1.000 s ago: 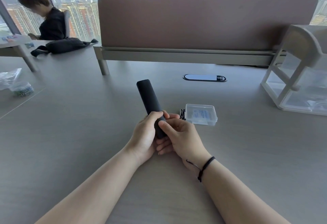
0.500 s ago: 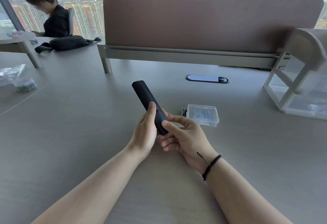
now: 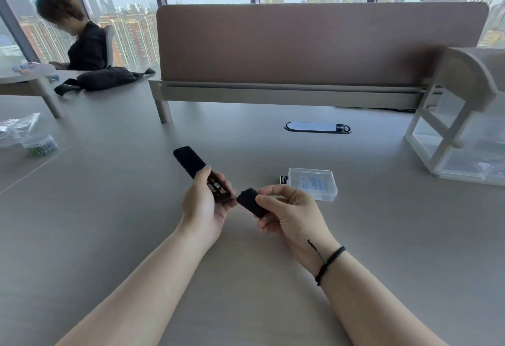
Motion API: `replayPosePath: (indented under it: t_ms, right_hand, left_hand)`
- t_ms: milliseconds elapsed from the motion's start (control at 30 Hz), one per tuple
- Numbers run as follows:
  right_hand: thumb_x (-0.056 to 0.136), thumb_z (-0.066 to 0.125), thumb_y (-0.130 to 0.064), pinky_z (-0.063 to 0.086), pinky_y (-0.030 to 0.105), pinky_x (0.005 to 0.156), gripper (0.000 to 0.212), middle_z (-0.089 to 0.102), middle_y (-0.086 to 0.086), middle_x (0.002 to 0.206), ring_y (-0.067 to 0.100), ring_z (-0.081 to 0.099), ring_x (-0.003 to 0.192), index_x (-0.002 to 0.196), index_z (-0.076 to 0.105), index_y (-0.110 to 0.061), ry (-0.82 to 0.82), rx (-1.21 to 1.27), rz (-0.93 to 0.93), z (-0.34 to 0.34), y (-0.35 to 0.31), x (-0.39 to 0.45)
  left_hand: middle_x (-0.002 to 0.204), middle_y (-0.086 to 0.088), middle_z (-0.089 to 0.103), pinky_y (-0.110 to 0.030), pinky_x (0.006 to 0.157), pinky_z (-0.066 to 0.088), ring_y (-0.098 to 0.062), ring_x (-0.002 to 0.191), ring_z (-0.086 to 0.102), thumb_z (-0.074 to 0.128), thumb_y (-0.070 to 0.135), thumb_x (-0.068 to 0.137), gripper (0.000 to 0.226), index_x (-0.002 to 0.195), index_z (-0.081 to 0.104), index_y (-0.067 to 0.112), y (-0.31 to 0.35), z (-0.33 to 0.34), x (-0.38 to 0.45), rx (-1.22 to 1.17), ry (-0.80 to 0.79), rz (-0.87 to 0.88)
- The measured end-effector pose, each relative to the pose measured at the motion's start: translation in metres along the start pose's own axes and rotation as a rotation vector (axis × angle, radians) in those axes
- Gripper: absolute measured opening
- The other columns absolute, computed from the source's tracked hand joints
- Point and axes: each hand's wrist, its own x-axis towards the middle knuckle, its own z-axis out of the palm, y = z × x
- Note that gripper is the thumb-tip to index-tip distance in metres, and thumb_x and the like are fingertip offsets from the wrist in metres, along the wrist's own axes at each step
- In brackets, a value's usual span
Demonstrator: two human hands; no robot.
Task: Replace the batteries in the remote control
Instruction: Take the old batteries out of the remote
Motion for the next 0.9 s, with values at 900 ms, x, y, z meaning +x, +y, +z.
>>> replayPosePath:
  t_ms: [900]
  right_hand:
    - [0.096,0.054,-0.019,0.036,0.012,0.058,0.027,0.061,-0.016,0.074,-0.010,0.051,0.056,0.092,0.063,-0.043,-0.183,-0.914,-0.247,0.000,0.003,0.000]
  left_hand:
    - [0.066,-0.008,0.041,-0.025,0.043,0.023,-0.020,0.050,0.039,0.036,0.054,0.096,0.052,0.087,0.058,0.007,0.003,-0.002,-0.018,-0.027,-0.573,-0.168]
